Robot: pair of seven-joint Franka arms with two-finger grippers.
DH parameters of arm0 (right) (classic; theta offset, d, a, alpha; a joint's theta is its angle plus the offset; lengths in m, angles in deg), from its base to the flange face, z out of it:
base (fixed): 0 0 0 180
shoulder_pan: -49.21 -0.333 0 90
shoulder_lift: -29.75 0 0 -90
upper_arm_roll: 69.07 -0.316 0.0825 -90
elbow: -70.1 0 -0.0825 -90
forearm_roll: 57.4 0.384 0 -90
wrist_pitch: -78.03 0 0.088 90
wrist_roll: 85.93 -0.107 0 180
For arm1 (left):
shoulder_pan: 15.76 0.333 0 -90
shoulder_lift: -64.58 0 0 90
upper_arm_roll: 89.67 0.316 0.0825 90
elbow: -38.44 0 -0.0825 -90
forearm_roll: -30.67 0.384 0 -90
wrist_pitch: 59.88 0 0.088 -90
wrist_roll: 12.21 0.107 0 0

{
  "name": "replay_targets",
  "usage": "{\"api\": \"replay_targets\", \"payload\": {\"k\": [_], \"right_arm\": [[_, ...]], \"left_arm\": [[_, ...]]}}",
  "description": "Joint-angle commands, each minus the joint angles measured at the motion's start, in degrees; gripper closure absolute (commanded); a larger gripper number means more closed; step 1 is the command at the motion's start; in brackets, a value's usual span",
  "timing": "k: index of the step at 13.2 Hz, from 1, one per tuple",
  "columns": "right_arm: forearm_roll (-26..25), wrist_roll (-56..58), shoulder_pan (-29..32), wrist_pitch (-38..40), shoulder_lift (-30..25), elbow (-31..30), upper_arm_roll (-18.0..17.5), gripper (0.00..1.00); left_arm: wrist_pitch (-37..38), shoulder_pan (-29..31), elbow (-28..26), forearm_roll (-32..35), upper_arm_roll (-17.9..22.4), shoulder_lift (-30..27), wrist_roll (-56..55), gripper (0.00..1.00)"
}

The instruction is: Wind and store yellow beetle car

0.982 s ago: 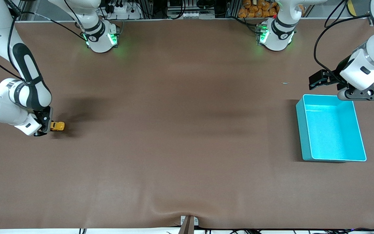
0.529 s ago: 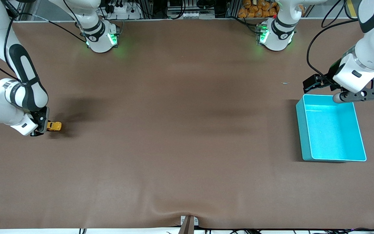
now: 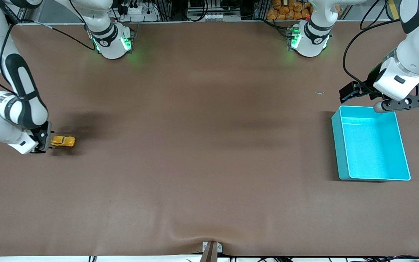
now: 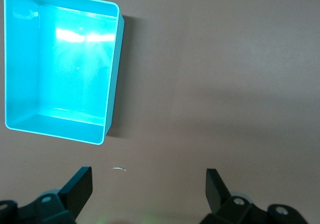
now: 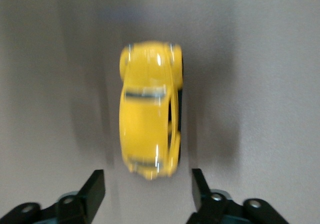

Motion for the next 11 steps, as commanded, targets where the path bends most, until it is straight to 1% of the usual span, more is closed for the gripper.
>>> {"api": "replay_targets", "payload": {"k": [1, 4, 7, 9, 11], "right_arm": [[1.8, 1.1, 2.5, 7.5, 0.7, 5.4, -0.7, 0.00], [1.8, 1.2, 3.0, 11.0, 0.7, 7.4, -0.7, 0.00], [1.8, 1.1, 3.1, 11.2, 0.6, 7.6, -0.7, 0.00], [1.9, 1.1, 3.1, 11.2, 0.6, 7.6, -0.7, 0.00], [1.9, 1.1, 3.3, 11.2, 0.6, 7.6, -0.7, 0.00]], "left_arm": [[-1.1, 0.6, -1.5, 1.1, -0.7, -1.5, -0.9, 0.00], [-1.1, 0.6, -1.5, 1.0, -0.7, -1.4, -0.9, 0.00], [-0.9, 0.7, -1.8, 1.0, -0.7, -1.3, -1.1, 0.00], [-1.1, 2.1, -3.8, 1.0, -0.7, -1.1, -2.0, 0.00], [-1.1, 4.7, -4.8, 1.1, -0.7, 0.2, -2.0, 0.00]]}}
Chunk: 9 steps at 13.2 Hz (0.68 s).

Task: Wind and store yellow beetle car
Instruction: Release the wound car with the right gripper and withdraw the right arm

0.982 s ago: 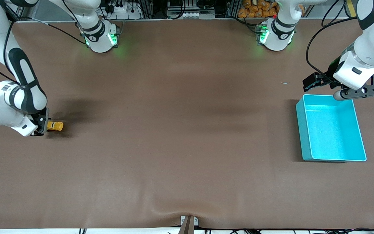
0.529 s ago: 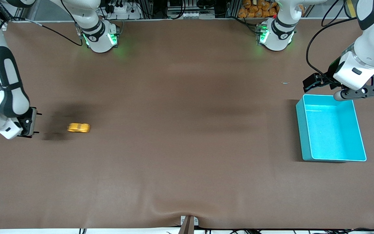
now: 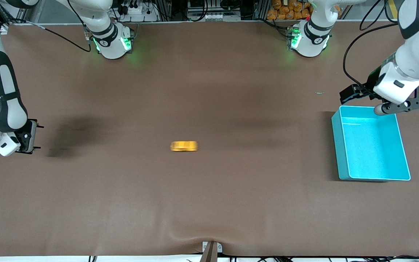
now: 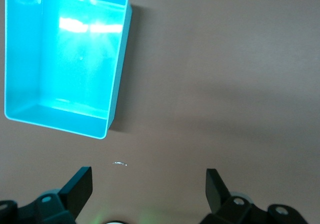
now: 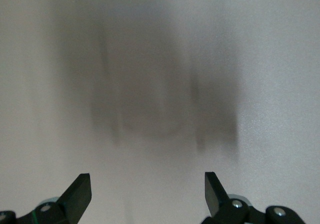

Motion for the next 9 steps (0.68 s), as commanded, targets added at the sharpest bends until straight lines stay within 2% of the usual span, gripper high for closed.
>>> {"api": "replay_targets", "payload": {"k": [1, 5, 7, 9], "right_arm": [[1.6, 1.0, 1.3, 1.0, 0.6, 1.3, -0.7, 0.00], [4.2, 0.5, 1.6, 1.3, -0.7, 2.4, -0.7, 0.00], [7.5, -0.9, 1.5, 9.2, -2.8, 7.8, -0.6, 0.00], [8.7, -12.1, 1.5, 21.6, -5.2, 15.4, -0.5, 0.00]], "left_arm": [[-1.0, 3.1, -2.1, 1.1, -0.6, 1.0, -0.6, 0.00], [-2.4, 7.8, -2.3, -0.2, -0.6, 1.8, -3.6, 0.00], [-2.4, 8.3, -2.2, -2.1, -0.6, 1.5, -6.4, 0.00], [-2.8, 7.9, -2.5, -2.1, -0.7, 1.9, -12.5, 0.00]]}}
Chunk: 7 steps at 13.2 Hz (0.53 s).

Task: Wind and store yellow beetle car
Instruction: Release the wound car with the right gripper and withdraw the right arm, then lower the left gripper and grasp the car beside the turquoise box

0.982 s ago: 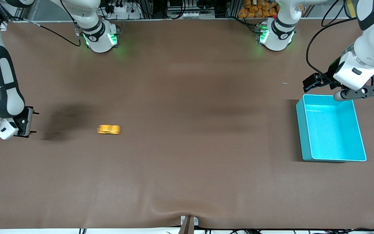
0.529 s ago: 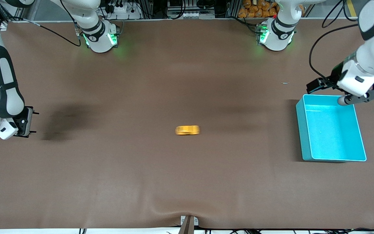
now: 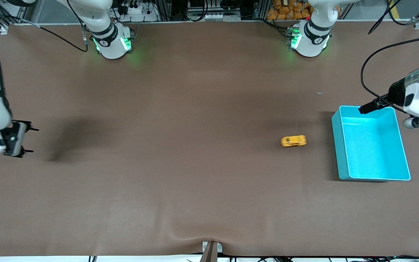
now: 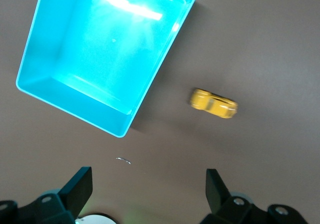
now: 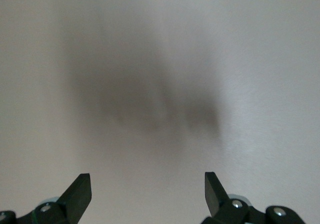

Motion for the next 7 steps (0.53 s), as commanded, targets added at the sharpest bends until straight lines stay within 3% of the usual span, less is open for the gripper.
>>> {"api": "replay_targets", "payload": {"k": [1, 4, 7], "right_arm": [[1.5, -13.7, 0.5, 12.3, -5.4, 7.5, -0.7, 0.00], [1.5, -34.6, -2.0, 17.0, -14.7, 7.6, -0.9, 0.00], [0.7, -45.8, -4.7, 23.4, -16.0, 13.1, -0.5, 0.00]], "left_arm": [[-2.3, -0.2, -2.0, -1.0, -0.8, -0.5, -7.4, 0.00], [-5.5, -0.1, -6.1, -5.3, -1.0, -1.2, -16.0, 0.00], [-10.5, 0.1, -11.4, -4.9, -4.1, -1.7, -23.6, 0.00]]}}
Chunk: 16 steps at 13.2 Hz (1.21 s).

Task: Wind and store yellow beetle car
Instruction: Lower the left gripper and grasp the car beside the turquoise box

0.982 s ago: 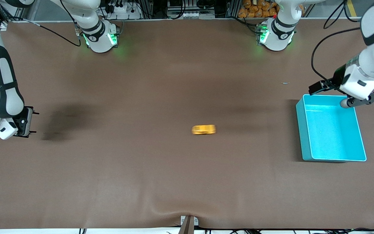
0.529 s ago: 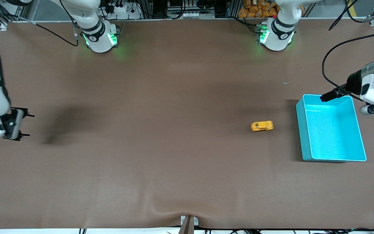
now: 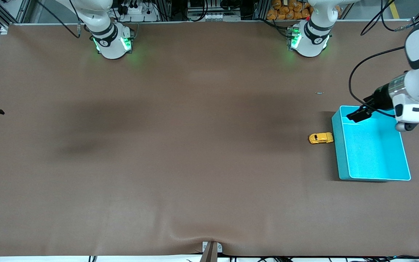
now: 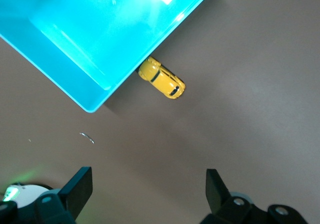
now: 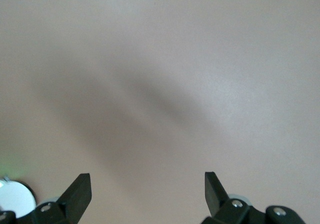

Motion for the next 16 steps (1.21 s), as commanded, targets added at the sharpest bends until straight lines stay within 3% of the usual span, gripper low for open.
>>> {"api": "replay_targets", "payload": {"k": [1, 3, 9, 11, 14, 16], "right_arm": [[0.6, -14.1, -1.2, 5.7, 0.0, 5.2, 0.3, 0.00], [0.5, -28.4, -2.9, 6.0, -0.7, 8.6, -0.5, 0.00], [-2.7, -52.6, -12.1, 7.4, -5.4, 8.4, -1.3, 0.00], [-3.5, -53.8, -13.6, 5.8, -9.9, 2.4, -1.4, 0.00], [-6.5, -57.2, -16.4, -3.2, -17.0, -10.0, -1.6, 0.00], [-6.7, -57.2, -16.4, -5.9, -18.5, -13.8, -1.7, 0.00]], "left_arm": [[-6.8, 0.2, -5.7, -0.5, -2.4, -1.6, -9.0, 0.00], [-11.3, 0.0, -7.1, -0.4, -2.9, -0.9, -17.9, 0.00], [-18.5, 0.2, -7.2, 2.1, -2.9, 7.8, -37.7, 0.00], [-19.3, 0.3, -7.1, 8.6, -2.9, 12.2, -47.0, 0.00], [-23.3, 0.5, -7.1, 12.0, -2.9, 16.4, -53.5, 0.00], [-25.5, 0.5, -7.4, 12.0, -2.9, 17.7, -53.8, 0.00]]}}
